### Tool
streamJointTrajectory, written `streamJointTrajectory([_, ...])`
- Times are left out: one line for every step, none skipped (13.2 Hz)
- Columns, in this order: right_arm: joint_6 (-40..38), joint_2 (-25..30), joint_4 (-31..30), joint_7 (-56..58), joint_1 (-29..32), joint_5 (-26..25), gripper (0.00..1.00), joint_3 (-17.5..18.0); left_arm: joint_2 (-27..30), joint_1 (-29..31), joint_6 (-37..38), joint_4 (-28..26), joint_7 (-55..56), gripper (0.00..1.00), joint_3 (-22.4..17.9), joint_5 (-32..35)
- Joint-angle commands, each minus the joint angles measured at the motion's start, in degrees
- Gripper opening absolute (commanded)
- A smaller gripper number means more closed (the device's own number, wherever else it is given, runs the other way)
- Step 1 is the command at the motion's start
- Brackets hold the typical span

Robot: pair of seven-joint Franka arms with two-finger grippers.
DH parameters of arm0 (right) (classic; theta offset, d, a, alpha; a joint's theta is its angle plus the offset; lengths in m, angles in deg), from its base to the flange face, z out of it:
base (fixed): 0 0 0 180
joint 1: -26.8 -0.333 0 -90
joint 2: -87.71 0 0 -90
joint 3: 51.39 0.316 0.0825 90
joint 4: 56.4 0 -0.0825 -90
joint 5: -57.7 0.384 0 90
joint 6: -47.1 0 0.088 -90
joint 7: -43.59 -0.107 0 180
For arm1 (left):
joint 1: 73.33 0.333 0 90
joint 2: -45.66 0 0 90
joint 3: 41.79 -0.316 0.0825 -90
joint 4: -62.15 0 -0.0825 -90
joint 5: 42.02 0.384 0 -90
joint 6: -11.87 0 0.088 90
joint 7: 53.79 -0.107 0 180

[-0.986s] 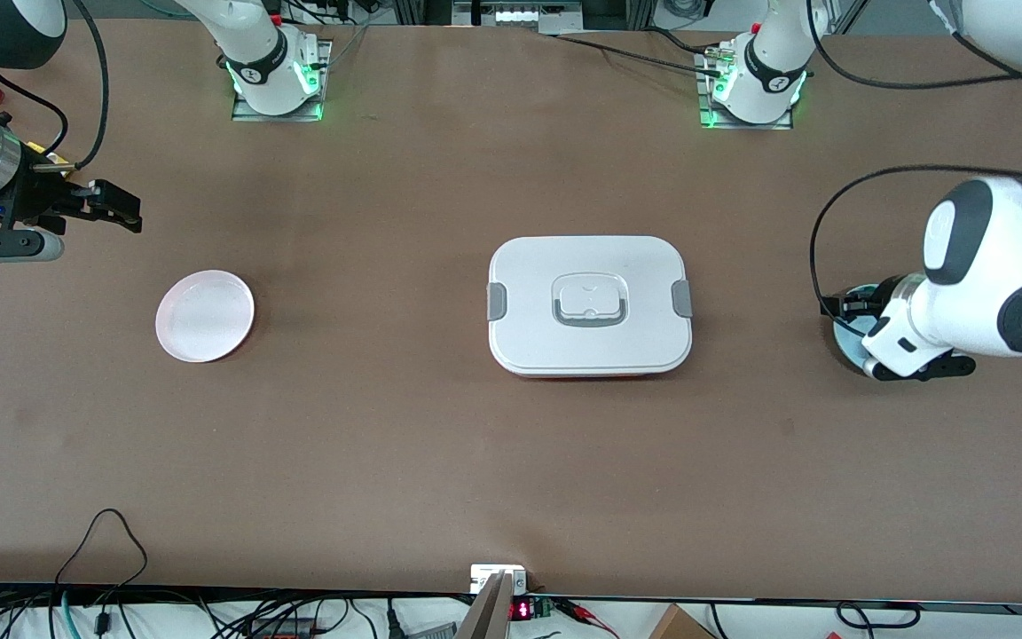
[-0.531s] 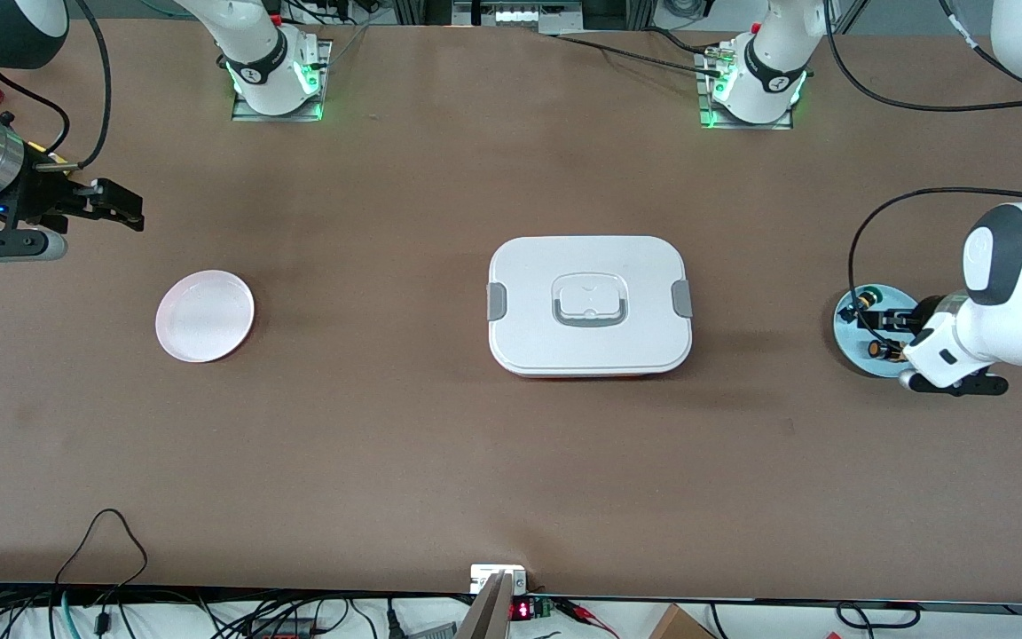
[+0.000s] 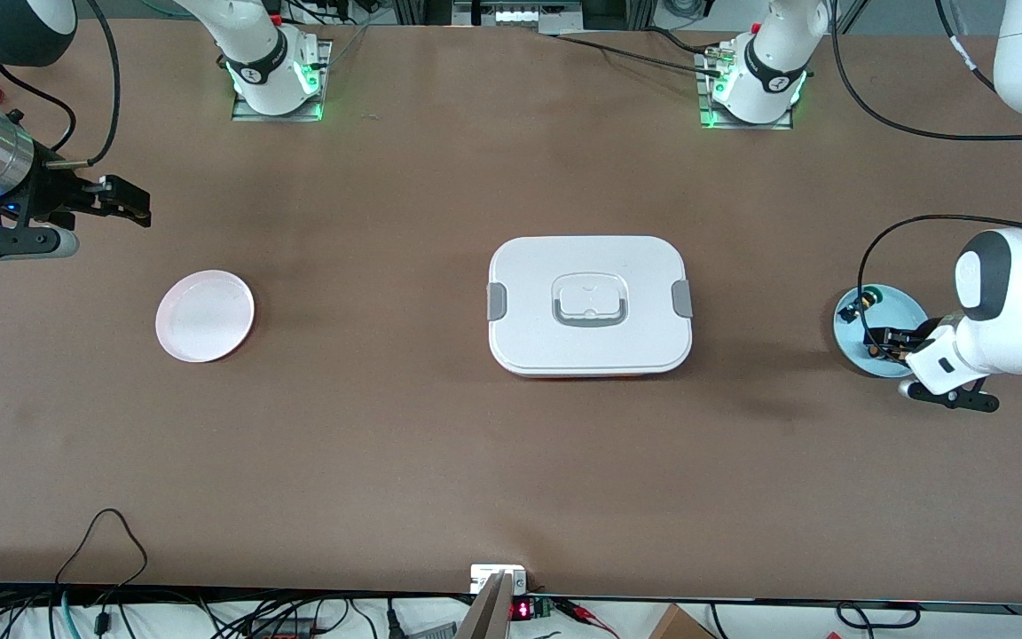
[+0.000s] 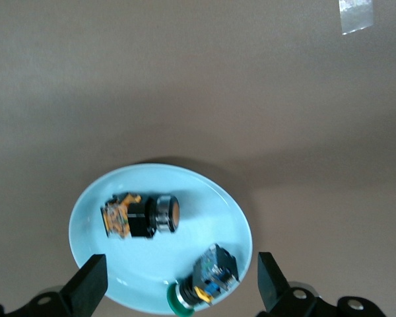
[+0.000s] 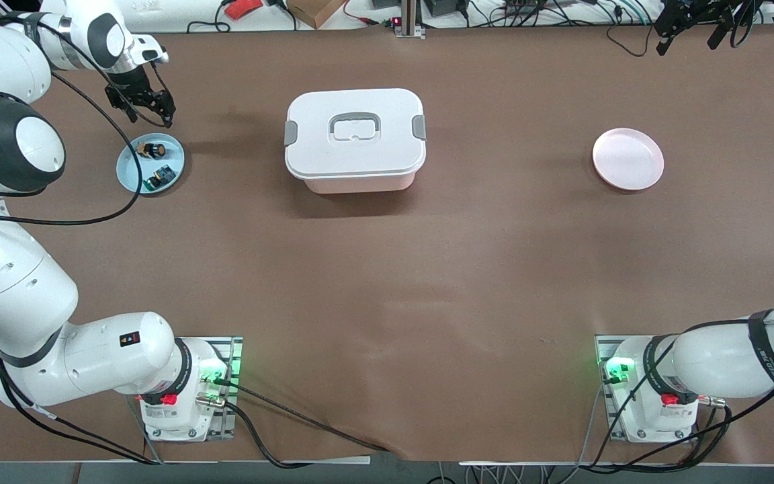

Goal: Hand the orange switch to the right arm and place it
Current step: 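Lower the left gripper over the orange switch in the blue dish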

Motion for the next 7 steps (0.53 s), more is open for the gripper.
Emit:
streamJointTrajectory([-1.2, 0.2, 0.8, -0.1, -0.1, 0.2, 1.0, 0.0, -0.2, 2.7, -3.9, -1.5, -3.4, 1.0, 0.6, 1.3])
streamJointTrajectory([-1.3, 0.1, 0.8, 0.2, 0.1, 0.2, 1.0, -0.1, -0.5, 3.0, -6.0, -2.7, -3.4, 1.0, 0.6, 1.2])
streamJointTrajectory([-1.3, 0.1, 0.8, 0.2, 0.1, 0.3, 1.0, -0.2, -1.1, 4.1, -8.2, -4.0, -3.3, 1.0, 0.6, 1.2])
streamJointTrajectory([-1.2, 0.1, 0.8, 0.0, 0.2, 0.2, 1.0, -0.2, -1.4, 4.9, -10.8, -5.4, -3.4, 1.0, 0.6, 1.3])
streamJointTrajectory([-1.3, 0.1, 0.8, 0.2, 0.1, 0.2, 1.0, -0.2, -1.7, 5.1, -12.8, -6.2, -3.5, 1.0, 0.6, 1.3])
streamJointTrajectory([-1.3, 0.1, 0.8, 0.3, 0.1, 0.2, 1.0, -0.2, -1.7, 5.2, -13.9, -6.3, -4.3, 1.0, 0.6, 1.2])
streamJointTrajectory([-1.3, 0.1, 0.8, 0.3, 0.1, 0.2, 1.0, -0.2, -1.7, 5.9, -13.9, -6.3, -4.9, 1.0, 0.6, 1.2])
